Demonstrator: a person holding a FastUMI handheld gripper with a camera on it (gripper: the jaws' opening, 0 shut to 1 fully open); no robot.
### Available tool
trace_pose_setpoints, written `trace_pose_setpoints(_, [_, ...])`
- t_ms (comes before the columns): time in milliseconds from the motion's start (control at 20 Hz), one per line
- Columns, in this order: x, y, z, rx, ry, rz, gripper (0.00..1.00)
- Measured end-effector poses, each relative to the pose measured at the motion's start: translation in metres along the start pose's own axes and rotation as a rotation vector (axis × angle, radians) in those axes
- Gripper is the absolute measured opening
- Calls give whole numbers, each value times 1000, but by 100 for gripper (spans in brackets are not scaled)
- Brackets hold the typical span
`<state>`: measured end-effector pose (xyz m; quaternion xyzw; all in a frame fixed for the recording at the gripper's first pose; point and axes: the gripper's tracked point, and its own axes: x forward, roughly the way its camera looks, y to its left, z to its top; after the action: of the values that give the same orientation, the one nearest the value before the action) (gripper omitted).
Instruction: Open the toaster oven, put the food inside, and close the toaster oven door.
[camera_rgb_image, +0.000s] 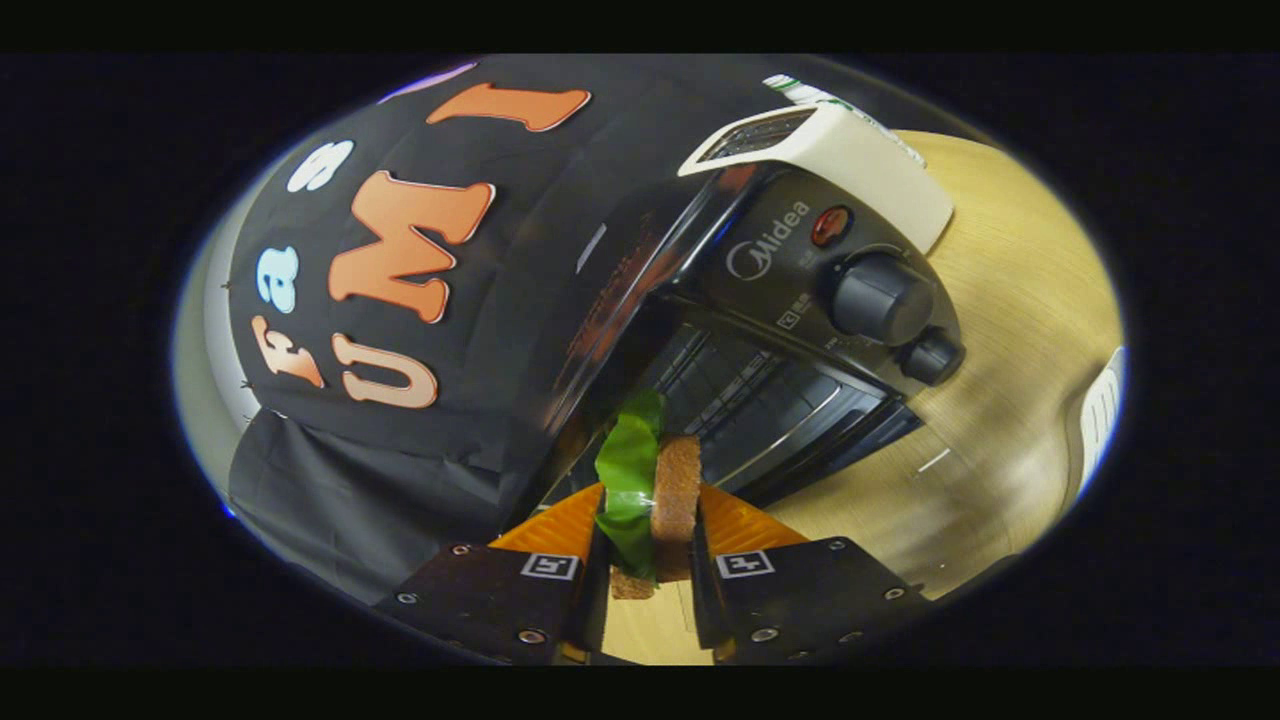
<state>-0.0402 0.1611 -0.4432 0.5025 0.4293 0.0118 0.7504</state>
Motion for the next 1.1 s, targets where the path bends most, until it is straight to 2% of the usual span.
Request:
trace_pose_setpoints(350, [35, -5, 5, 56, -119, -15, 36])
trace_pose_setpoints(550, [45, -5, 6, 42, -208, -58, 43])
trace_pose_setpoints(600, [49, -9, 7, 24, -221, -90, 45])
trace_pose_setpoints(700, [50, -10, 1, 10, -221, -119, 56])
trace_pose_setpoints(800, [44, -9, -4, -22, -206, -136, 61])
trace_pose_setpoints(900, [36, -12, -15, -35, -150, -167, 70])
trace_pose_setpoints(1050, [16, -26, -39, -46, -8, -218, 97])
trace_pose_setpoints(1100, [12, -26, -39, -63, 3, -214, 97])
